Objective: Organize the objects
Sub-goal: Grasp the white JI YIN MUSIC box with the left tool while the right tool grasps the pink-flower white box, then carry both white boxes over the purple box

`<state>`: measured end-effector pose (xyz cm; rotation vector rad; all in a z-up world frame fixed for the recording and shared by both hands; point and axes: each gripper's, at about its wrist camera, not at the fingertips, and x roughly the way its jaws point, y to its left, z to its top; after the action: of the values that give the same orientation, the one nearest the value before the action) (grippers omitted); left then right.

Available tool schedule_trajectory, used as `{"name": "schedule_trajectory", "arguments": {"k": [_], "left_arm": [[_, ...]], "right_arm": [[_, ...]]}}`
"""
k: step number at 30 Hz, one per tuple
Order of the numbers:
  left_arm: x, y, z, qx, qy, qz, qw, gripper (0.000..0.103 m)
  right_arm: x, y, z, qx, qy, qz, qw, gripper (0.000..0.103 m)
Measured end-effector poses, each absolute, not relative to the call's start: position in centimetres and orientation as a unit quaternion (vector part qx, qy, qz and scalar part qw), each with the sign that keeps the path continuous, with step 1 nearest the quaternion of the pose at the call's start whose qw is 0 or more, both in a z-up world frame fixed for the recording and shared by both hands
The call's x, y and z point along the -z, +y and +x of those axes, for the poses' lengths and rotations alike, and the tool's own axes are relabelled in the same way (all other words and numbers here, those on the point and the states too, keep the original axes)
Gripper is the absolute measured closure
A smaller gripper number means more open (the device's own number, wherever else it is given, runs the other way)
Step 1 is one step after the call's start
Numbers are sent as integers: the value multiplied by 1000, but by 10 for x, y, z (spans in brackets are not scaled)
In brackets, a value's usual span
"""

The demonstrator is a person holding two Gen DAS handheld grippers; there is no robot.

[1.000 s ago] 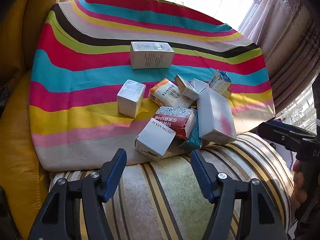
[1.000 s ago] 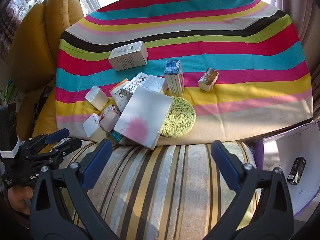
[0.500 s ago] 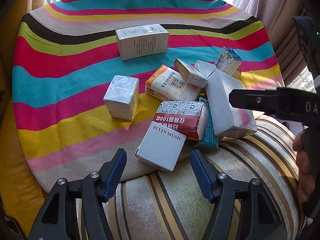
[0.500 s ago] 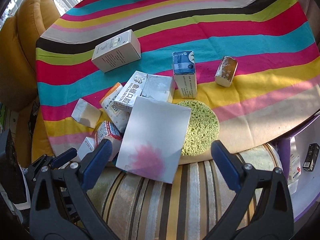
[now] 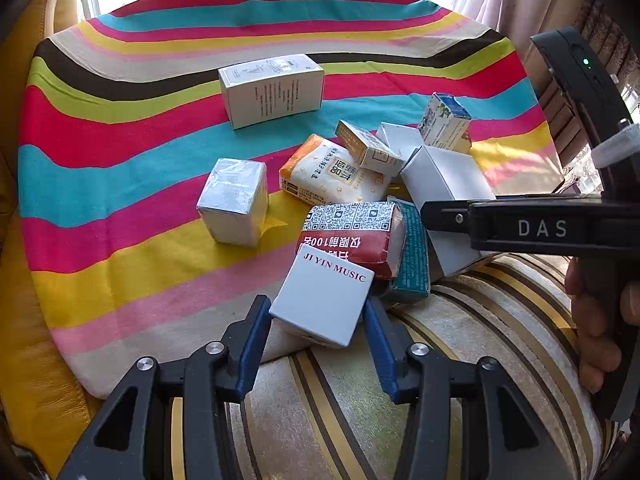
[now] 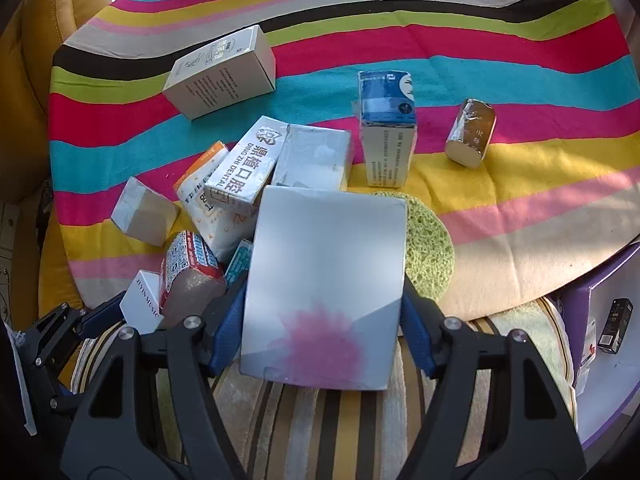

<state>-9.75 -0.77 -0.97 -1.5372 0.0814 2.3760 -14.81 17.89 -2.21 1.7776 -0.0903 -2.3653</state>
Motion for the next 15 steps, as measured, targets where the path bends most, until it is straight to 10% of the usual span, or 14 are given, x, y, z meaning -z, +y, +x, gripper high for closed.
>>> {"name": "schedule_trajectory", "arguments": {"k": [15], "left_arm": [[-24, -9, -58, -861, -21, -488, 139, 54]], "right_arm": [[-12, 218, -108, 831, -8, 546, 105, 33]]}}
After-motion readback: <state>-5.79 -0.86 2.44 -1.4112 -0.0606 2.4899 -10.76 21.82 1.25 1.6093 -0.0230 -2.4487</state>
